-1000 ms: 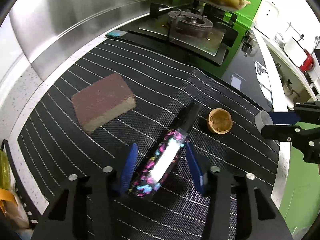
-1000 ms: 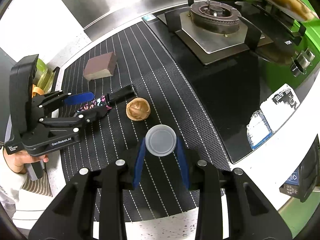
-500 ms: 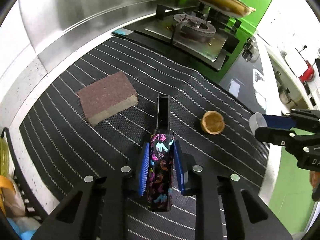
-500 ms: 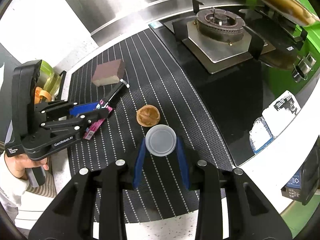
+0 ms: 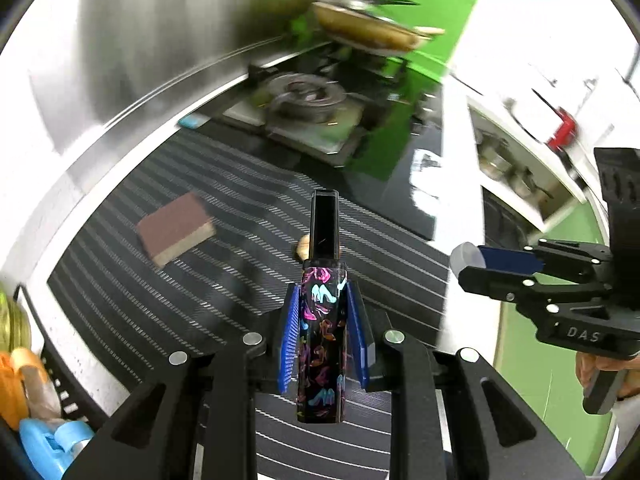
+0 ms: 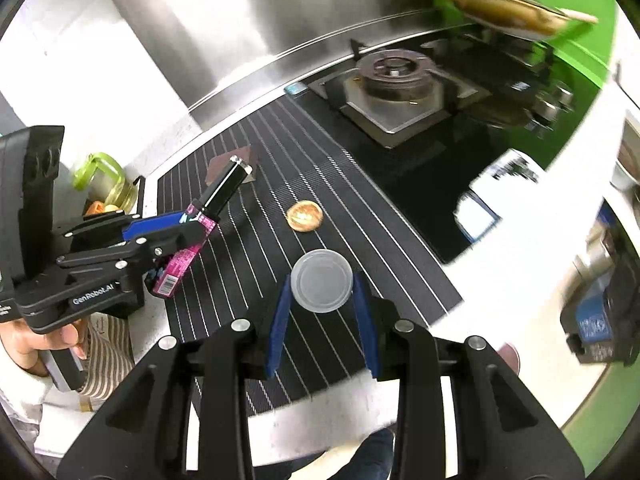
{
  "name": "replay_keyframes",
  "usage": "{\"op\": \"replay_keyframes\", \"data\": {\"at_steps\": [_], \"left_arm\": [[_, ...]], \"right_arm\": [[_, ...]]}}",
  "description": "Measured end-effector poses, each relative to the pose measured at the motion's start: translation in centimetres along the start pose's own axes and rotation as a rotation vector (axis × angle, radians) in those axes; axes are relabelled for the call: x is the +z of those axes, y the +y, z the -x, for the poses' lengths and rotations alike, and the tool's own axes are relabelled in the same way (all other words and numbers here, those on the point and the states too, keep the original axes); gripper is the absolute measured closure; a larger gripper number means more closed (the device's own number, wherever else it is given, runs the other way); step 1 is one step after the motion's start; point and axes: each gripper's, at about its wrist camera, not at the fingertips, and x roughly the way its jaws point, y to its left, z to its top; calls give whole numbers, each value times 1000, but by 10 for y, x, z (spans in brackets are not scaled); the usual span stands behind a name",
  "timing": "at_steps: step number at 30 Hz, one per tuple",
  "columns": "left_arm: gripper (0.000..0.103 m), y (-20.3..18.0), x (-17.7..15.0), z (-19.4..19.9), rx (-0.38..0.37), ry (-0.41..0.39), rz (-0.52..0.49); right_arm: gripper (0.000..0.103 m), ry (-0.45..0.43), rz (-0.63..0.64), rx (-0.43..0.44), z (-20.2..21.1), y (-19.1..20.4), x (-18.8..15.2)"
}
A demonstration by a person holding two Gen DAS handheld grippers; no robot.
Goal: Collect trash
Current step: 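Carry the lid and bottle over the pink wastebasket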
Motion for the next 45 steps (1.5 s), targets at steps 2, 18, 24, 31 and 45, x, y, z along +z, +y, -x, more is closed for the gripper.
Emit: {"op": "replay_keyframes", "data": {"at_steps": [2,18,24,31,45], "left_arm": [[80,-16,1,3,-20,2,-41],[80,-212,-22,-56,-232,72,-274],[80,-257,-34,-109,-216,118,-249],[80,-276,-41,-176,-197,162,-207],[80,-289,-53,-307,-220,256,-275]], "right_arm": [[71,-17,-36,-19,15,-9,-14],[71,-52,-302,-230,107,-161,-152],[71,13,-317,-251,91,-237,-189],[71,73,-288,-233,39,-303,-205],[71,107,-357,-213,-71,-389,-230]]}}
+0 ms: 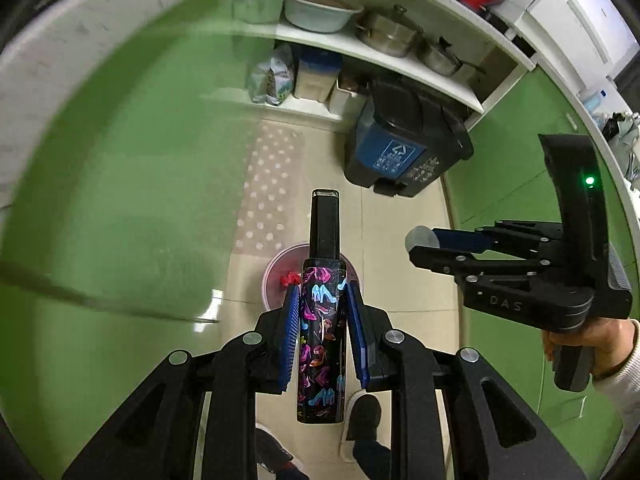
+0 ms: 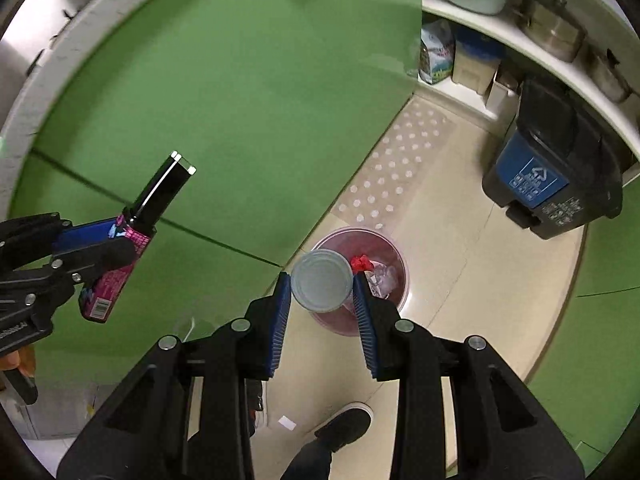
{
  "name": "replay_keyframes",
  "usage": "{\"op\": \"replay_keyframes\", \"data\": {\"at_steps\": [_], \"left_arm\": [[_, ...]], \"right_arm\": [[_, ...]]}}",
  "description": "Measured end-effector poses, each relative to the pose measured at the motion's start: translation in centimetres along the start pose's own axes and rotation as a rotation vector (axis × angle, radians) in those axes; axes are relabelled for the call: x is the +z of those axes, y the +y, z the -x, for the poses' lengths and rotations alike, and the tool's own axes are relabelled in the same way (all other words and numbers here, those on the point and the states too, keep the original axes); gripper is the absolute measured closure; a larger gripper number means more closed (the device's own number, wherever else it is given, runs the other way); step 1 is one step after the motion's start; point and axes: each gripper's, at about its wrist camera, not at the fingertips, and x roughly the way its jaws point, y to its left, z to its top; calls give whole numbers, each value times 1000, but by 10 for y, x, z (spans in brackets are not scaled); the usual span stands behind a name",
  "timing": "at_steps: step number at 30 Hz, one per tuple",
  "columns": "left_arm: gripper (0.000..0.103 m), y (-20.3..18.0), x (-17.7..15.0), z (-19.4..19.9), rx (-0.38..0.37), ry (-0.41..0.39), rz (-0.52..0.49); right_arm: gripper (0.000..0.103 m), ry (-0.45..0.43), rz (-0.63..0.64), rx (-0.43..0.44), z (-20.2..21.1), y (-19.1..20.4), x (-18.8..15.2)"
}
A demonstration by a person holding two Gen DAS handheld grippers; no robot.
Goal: Collect trash
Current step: 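Carry the lid and bottle over the pink wastebasket, then open the right gripper to drop the lid while the left gripper releases the bottle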
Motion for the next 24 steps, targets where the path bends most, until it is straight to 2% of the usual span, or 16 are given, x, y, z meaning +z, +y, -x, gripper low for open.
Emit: {"op": "replay_keyframes", "data": {"at_steps": [6,7,8,10,13,18,24], "left_arm": [[80,10,3,-32,-1,25,-20],[80,11,4,-36,0,29,-25],[80,11,5,-39,-1,32,-27],[80,12,6,-45,-1,37,-30],[80,10,7,-53,-3,45,-34],[80,4,10,-64,-10,62,-45],[80,-4,12,-80,-25,95,-67]], "right_arm": [[70,17,-16,13,-47,-17,-1],[68,19,-19,10,-54,-20,-2],[60,24,-21,2,-58,-22,-2],[27,13,-31,-4,-61,-27,-3],[15,0,-50,-13,-60,-34,-3],[9,-4,-76,-43,-53,-48,-4],[8,-10,-133,-88,-30,-66,-11]]}}
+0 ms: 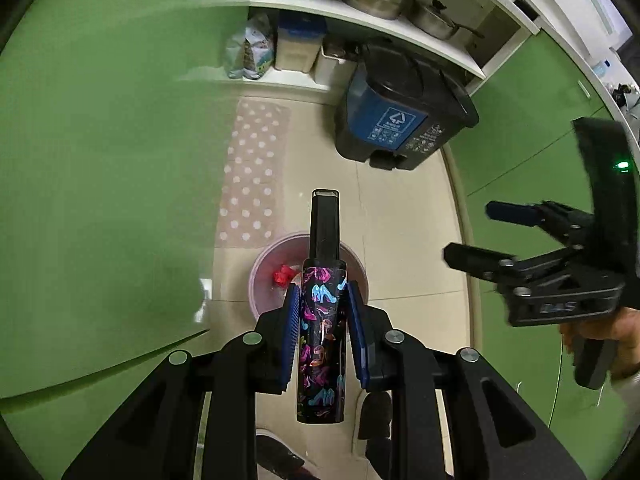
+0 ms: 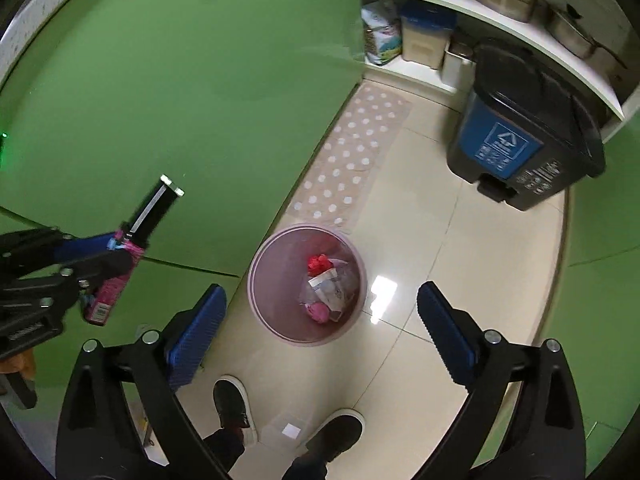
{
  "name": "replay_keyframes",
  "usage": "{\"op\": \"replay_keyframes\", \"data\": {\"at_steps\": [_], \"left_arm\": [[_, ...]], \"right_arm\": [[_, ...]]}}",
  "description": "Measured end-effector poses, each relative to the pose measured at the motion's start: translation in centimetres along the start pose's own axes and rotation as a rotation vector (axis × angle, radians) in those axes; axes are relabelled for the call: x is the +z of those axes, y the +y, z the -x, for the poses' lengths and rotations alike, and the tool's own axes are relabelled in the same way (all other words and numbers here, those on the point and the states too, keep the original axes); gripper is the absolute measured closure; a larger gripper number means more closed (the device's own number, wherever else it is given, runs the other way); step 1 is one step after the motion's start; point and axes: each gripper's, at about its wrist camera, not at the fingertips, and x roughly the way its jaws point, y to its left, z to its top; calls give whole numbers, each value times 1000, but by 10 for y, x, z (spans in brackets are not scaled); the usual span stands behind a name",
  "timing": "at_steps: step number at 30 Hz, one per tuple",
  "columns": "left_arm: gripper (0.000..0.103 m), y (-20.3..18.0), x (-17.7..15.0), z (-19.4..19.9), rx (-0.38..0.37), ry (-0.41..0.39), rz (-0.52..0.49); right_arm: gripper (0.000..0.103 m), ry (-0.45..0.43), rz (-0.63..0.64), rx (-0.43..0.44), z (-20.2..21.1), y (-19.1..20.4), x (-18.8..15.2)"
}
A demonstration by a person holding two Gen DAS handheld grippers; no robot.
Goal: Collect trash
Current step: 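Open the right gripper to drop the lid while the left gripper releases the bottle, then move both empty grippers back toward the mat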
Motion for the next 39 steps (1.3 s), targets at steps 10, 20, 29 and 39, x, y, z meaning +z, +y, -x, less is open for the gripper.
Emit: {"op": "replay_keyframes", "data": {"at_steps": [10,20,29,39], "left_arm": [[7,-17,9,-18,4,-9,-52],[7,-14,9,-18,49,1,-7],[7,-25,2,22,57,-25,10],[7,-46,-16,138,67,-115,41]], "right_arm": [[8,-14,-37,-8,18,-20,-12],[6,-8,-42,-8,21,-20,-17],[5,-7,-39,-13,53,-4,-23],[4,-40,22,-29,165,40,-36]]}}
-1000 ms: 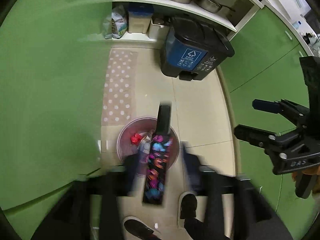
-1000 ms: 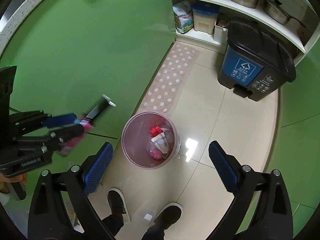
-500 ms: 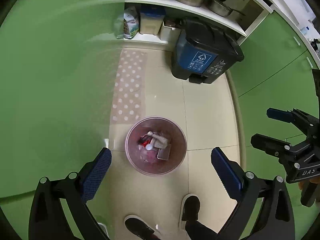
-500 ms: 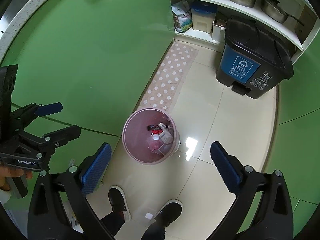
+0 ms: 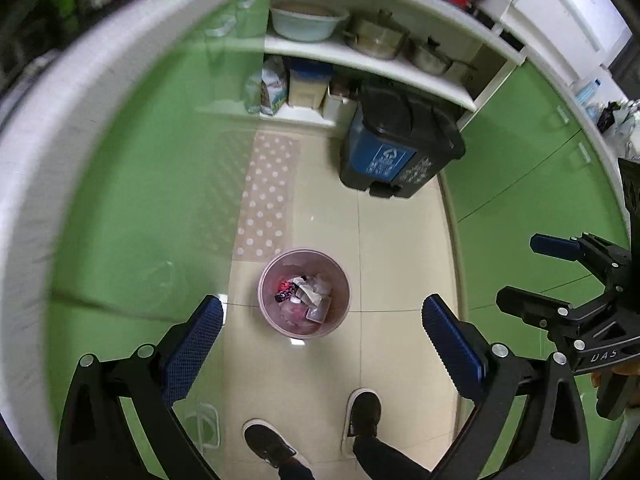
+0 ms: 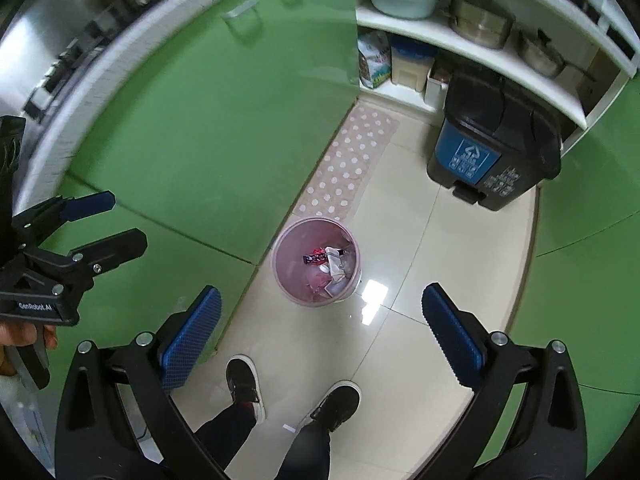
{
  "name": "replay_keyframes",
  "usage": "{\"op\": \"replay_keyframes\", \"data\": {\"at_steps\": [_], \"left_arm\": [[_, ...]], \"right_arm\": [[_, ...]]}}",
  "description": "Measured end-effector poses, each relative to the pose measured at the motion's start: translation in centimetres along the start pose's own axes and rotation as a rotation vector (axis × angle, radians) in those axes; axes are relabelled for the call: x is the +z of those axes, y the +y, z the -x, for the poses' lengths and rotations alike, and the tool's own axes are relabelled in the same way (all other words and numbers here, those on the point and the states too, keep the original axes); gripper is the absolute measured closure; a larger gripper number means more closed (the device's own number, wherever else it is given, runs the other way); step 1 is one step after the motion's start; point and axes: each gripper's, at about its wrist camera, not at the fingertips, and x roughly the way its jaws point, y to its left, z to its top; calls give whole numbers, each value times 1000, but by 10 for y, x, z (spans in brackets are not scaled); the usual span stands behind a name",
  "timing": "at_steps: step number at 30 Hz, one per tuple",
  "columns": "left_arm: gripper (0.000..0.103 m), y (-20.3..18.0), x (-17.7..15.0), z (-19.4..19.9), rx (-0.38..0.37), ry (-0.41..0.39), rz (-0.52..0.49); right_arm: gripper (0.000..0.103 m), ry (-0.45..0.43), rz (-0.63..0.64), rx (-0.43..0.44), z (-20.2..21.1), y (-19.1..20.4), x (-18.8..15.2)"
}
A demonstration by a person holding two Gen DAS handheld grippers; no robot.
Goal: Collect trash
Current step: 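Move both empty grippers back toward the mat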
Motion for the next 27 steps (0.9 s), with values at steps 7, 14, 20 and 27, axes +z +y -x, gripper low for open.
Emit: {"op": "replay_keyframes", "data": {"at_steps": [7,14,20,27], "left_arm": [[7,3,-15,94,40,-86,33],[7,30,-48,180,118,-181,127],[7,78,-86,244,227,-254,264],[7,148,-131,305,349,-291,377]], "right_arm": [[3,-59,91,11,85,45,-3],[3,-106,236,75,144,106,3],[3,-130,391,164,164,181,12],[3,-141,522,247,167,274,14]]}}
